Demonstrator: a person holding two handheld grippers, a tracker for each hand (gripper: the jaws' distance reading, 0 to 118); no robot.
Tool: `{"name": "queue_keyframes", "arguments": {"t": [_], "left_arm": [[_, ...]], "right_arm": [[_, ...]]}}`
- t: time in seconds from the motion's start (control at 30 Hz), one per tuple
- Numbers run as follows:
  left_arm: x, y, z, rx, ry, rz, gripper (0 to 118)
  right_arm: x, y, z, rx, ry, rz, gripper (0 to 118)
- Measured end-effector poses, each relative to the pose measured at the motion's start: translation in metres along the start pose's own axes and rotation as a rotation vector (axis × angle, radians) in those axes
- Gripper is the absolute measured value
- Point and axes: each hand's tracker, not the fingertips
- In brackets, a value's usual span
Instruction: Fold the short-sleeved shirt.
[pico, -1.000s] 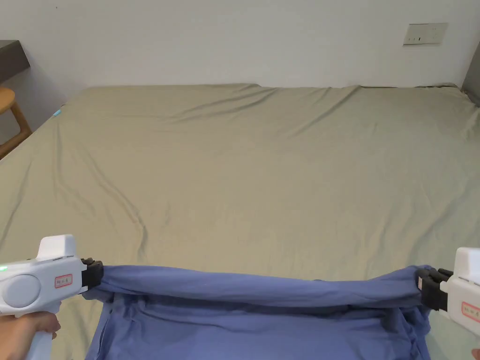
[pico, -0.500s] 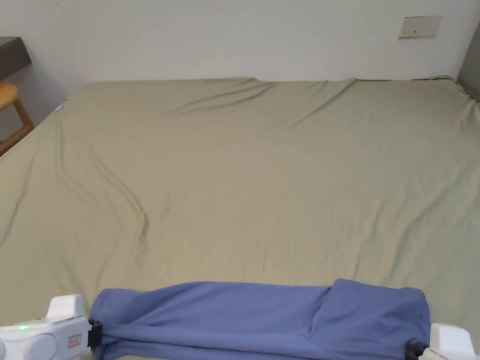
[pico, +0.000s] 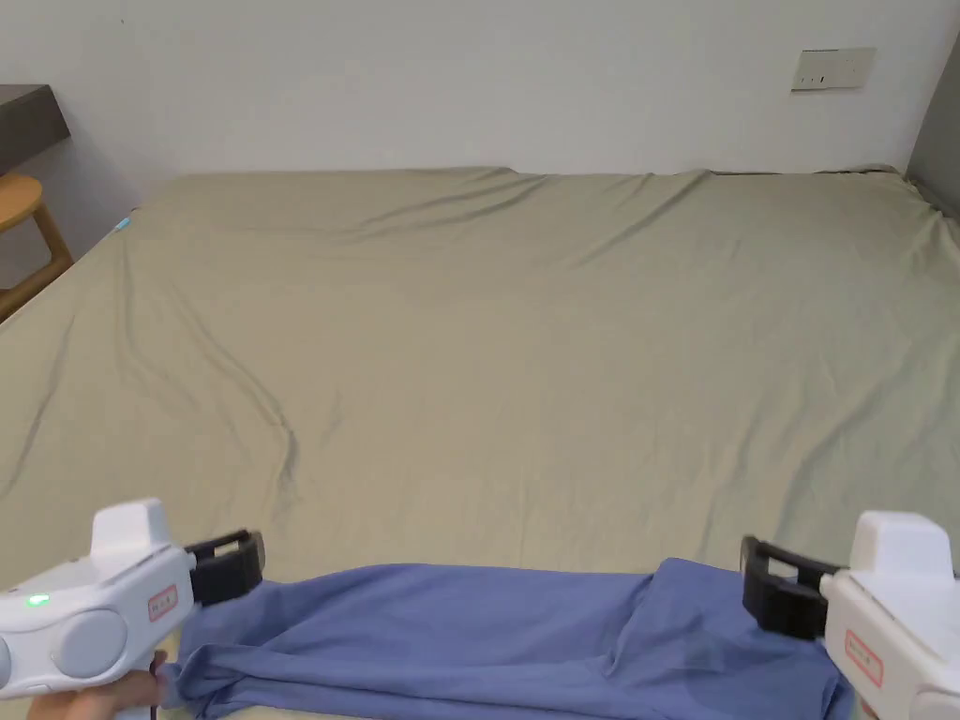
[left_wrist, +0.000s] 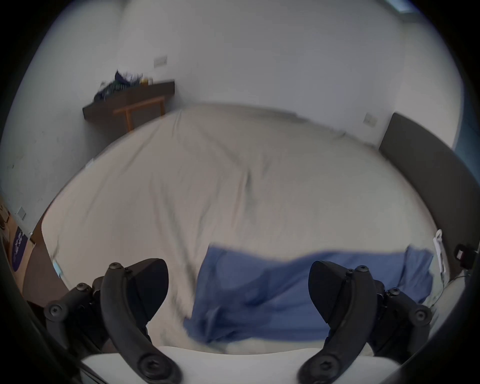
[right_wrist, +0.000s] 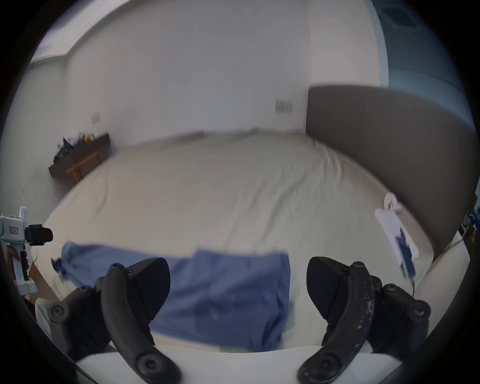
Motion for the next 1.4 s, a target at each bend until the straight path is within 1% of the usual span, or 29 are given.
{"name": "queue_keyframes", "arguments": {"t": [0.03,0.13,0.2,0.27,0.33,0.4,0.43,0.47,0.5,0.53,0.57,0.6,0.63,0.67,0.7,0.73,0.87,0.97,1.13,1.2,1.23,1.27,1.3,1.33,1.4], "left_arm": [[0.001,0.004,0.0,0.063,-0.012,-0.01,111],[0.025,0.037,0.03,0.261,-0.019,-0.045,111],[0.038,0.05,0.043,0.373,-0.025,-0.067,111],[0.051,0.064,0.055,0.449,-0.028,-0.08,111],[0.059,0.07,0.056,0.488,-0.029,-0.084,111],[0.067,0.075,0.06,0.54,-0.038,-0.091,106],[0.069,0.075,0.057,0.552,-0.043,-0.096,100],[0.072,0.074,0.058,0.575,-0.046,-0.1,87],[0.074,0.074,0.058,0.588,-0.042,-0.104,76],[0.075,0.074,0.057,0.593,-0.041,-0.104,62],[0.074,0.071,0.051,0.598,-0.043,-0.106,36],[0.073,0.071,0.051,0.599,-0.062,-0.107,14],[0.073,0.071,0.05,0.605,-0.078,-0.103,0],[0.072,0.072,0.048,0.601,-0.097,-0.101,0],[0.069,0.074,0.049,0.587,-0.111,-0.107,0],[0.068,0.075,0.049,0.58,-0.118,-0.111,0],[0.07,0.072,0.049,0.572,-0.112,-0.126,0],[0.066,0.074,0.045,0.482,-0.142,-0.105,0],[0.02,0.075,0.012,0.256,-0.223,0.084,0],[-0.009,0.071,-0.004,0.114,-0.296,0.193,0],[-0.015,0.068,-0.006,0.071,-0.315,0.247,0],[-0.029,0.064,-0.015,-0.001,-0.351,0.277,0],[-0.042,0.058,-0.022,-0.055,-0.348,0.314,0],[-0.051,0.054,-0.029,-0.114,-0.348,0.33,0],[-0.075,0.039,-0.044,-0.21,-0.382,0.32,0]], "right_arm": [[-0.004,0.011,0.005,0.041,-0.003,0.009,109],[-0.019,0.045,0.022,0.185,-0.015,0.041,109],[-0.031,0.063,0.031,0.264,-0.04,0.069,109],[-0.039,0.074,0.037,0.336,-0.059,0.091,109],[-0.047,0.083,0.042,0.394,-0.086,0.117,109],[-0.054,0.09,0.044,0.427,-0.101,0.135,109],[-0.055,0.091,0.045,0.437,-0.104,0.13,109],[-0.058,0.093,0.046,0.455,-0.11,0.132,109],[-0.06,0.094,0.046,0.472,-0.112,0.143,107],[-0.061,0.094,0.046,0.477,-0.116,0.144,102],[-0.063,0.095,0.047,0.484,-0.113,0.15,85],[-0.063,0.096,0.046,0.483,-0.103,0.151,68],[-0.063,0.097,0.044,0.476,-0.095,0.145,44],[-0.063,0.097,0.043,0.471,-0.088,0.135,11],[-0.061,0.097,0.041,0.462,-0.07,0.123,2],[-0.062,0.095,0.042,0.468,-0.085,0.12,1],[-0.063,0.096,0.04,0.462,-0.09,0.12,1],[-0.063,0.095,0.038,0.457,-0.09,0.121,1],[-0.063,0.091,0.03,0.433,-0.095,0.134,1],[-0.063,0.088,0.023,0.413,-0.091,0.134,1],[-0.064,0.088,0.02,0.398,-0.088,0.138,1],[-0.065,0.087,0.016,0.382,-0.087,0.142,1],[-0.066,0.085,0.012,0.37,-0.086,0.146,1],[-0.068,0.084,0.009,0.36,-0.086,0.15,1],[-0.071,0.081,0.002,0.341,-0.091,0.163,1]]}}
